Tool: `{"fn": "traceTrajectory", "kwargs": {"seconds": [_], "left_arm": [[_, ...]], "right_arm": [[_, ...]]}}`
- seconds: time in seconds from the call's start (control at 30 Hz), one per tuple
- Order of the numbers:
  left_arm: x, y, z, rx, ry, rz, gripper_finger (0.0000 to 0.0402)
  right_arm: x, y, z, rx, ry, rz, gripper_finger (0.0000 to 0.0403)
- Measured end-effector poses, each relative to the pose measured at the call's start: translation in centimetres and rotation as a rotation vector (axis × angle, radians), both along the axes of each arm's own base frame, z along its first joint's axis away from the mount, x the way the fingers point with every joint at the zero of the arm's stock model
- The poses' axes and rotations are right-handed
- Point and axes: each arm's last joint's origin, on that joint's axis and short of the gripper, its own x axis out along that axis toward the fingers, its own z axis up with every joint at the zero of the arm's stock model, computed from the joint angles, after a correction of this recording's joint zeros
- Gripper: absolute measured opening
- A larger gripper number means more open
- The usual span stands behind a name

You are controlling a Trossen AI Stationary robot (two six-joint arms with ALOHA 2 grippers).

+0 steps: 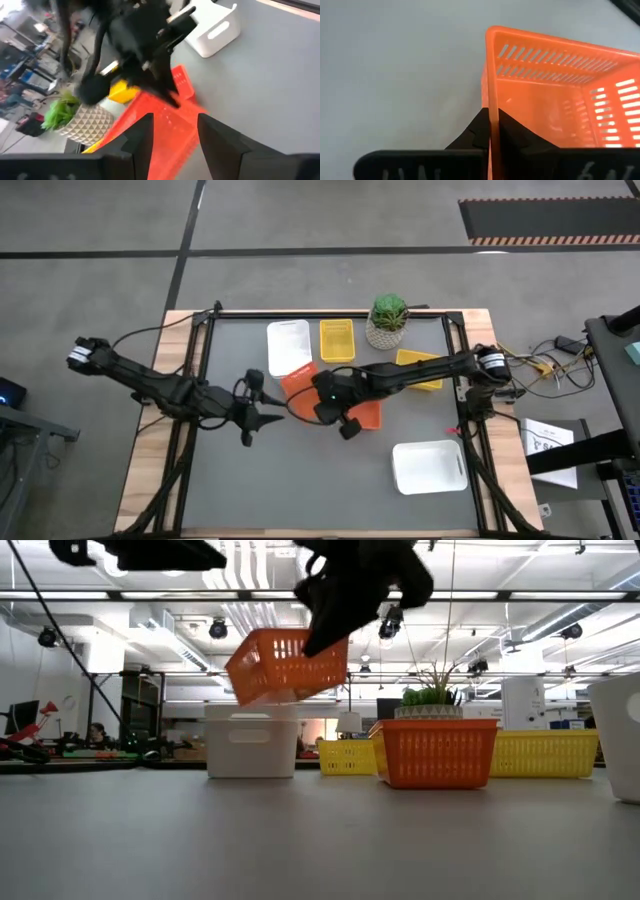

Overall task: Stack baskets by color
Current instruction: Stack the left orange bin on top of the right orange bin

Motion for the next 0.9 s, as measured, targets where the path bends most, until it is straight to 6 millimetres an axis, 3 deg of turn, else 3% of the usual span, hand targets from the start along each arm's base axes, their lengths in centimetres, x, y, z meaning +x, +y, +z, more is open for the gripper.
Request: {"fn": "traceTrajectory", "kwargs": {"seconds": [0.33, 0.63, 0.9], "left_arm": [[-2.5, 1.2, -1.0, 0.034, -0.27, 0.095, 0.0128], [-3.2, 1.5, -0.5, 0.021, -0.308, 0.097, 0.0127], [-3.1, 1.4, -0.6, 0.092, -0.295, 0.084, 0.0127]], "right_arm": [[-1.7, 3.3, 1.2, -0.123, -0.021, -0.32, 0.0008], [-3.2, 6.6, -0.3, -0.059, 0.034, -0.438, 0.0008], [-4.8, 7.6, -1.6, -0.031, 0.055, -0.512, 0.0008]]}}
